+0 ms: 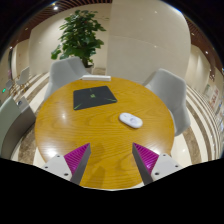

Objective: Arrange mouse

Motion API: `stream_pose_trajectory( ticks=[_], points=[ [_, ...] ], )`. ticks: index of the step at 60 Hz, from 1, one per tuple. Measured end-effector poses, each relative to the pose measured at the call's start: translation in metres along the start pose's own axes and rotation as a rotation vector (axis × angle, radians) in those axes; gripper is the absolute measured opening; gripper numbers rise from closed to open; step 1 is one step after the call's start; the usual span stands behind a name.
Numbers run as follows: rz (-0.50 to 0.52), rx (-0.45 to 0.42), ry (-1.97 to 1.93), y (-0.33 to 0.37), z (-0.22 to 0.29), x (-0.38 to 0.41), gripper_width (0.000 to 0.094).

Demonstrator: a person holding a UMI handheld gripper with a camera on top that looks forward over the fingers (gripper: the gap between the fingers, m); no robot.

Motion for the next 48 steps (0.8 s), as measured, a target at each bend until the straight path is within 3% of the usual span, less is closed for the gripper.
stream_pose_trajectory(
  ticks=[14, 48],
  points=[
    [-0.077, 0.013, -0.036, -0.022, -0.007, -0.062, 0.0870],
    [-0.021, 0.028, -0.016, -0.151, 0.019, -0.096, 0.0867]
  ],
)
Point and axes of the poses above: the point between the fingertips, and its own axes, seen from behind it with the camera up: x to the left, z up, y backward, against the way the camera looks, the point moved 9 cm from there along y, backward, against the way the camera looks
